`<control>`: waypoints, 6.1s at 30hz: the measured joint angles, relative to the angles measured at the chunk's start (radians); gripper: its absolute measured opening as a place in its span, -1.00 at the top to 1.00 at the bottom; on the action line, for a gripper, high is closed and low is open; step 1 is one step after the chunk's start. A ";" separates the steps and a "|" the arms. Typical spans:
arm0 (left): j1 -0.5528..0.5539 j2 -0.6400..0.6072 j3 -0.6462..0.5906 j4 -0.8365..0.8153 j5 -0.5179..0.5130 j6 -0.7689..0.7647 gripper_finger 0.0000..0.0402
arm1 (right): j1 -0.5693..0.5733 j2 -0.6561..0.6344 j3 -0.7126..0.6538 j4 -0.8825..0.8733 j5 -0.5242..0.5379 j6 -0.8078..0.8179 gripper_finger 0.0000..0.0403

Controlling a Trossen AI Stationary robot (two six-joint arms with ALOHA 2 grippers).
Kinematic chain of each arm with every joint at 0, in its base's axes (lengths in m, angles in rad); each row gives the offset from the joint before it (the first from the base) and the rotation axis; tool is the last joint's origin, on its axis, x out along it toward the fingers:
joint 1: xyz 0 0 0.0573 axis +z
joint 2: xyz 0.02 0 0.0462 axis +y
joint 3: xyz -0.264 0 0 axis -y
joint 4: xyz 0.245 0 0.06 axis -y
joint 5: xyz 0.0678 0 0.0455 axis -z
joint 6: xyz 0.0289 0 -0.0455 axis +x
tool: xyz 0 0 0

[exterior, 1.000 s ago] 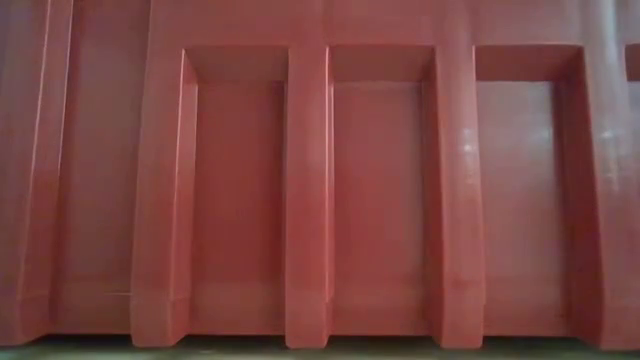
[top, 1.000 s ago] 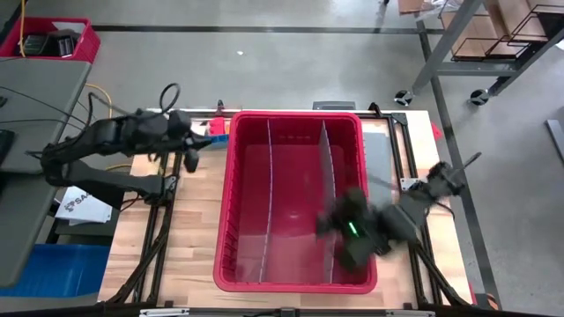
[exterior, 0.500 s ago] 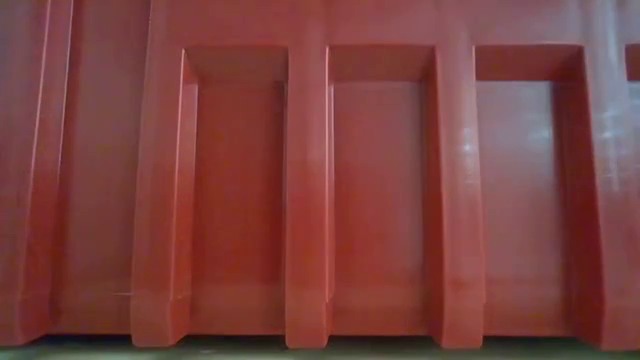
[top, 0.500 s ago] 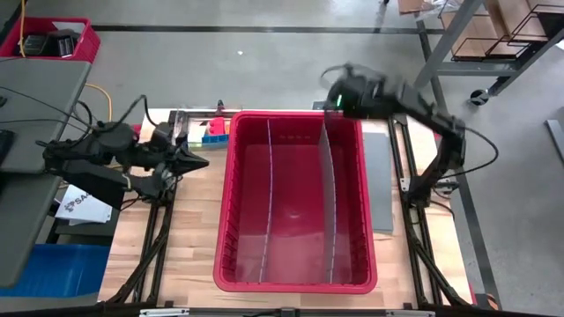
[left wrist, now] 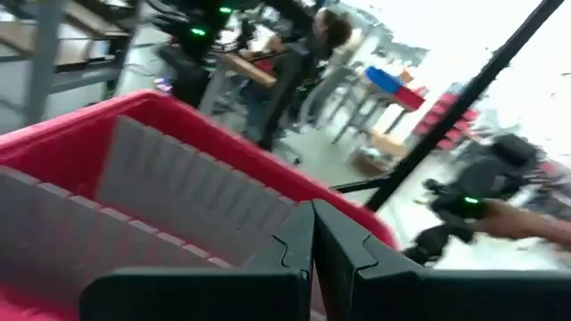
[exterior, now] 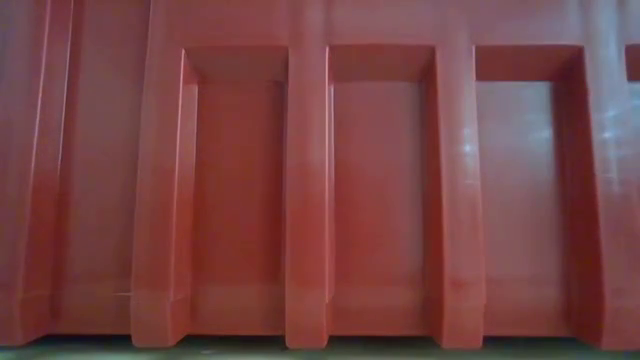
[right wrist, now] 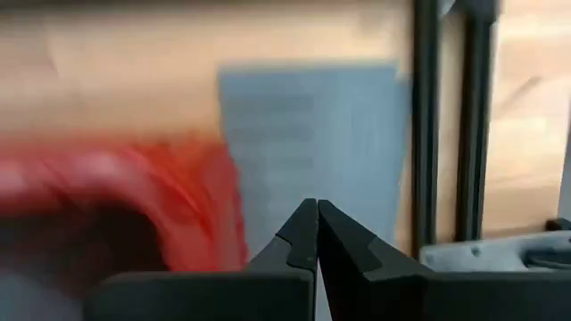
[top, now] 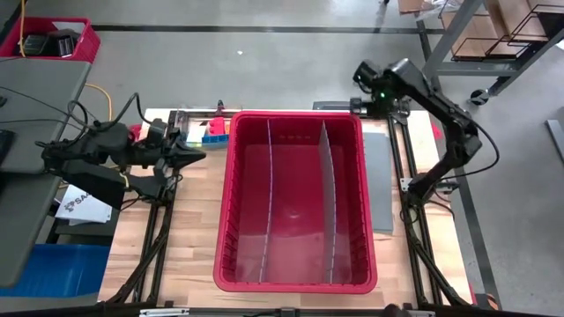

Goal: Sort blocks
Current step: Assemble the bin divider into the red bin

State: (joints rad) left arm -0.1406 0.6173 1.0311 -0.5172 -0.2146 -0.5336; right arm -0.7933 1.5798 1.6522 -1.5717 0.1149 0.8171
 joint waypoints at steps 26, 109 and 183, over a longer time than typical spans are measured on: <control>-0.044 0.057 -0.062 -0.589 -0.014 0.004 1.00 | 0.612 -0.559 -0.633 0.284 -0.228 -0.518 1.00; 0.034 0.125 -0.236 -0.518 -0.407 -0.637 1.00 | 0.517 -0.483 -0.320 0.088 0.045 -0.043 1.00; 0.913 0.484 -0.776 0.418 0.057 -0.124 1.00 | 0.822 -0.515 -0.397 0.772 -0.039 0.094 1.00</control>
State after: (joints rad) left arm 0.7724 1.1011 0.2548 -0.0992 -0.1572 -0.6576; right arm 0.0289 1.0650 1.2552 -0.8001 0.0761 0.9112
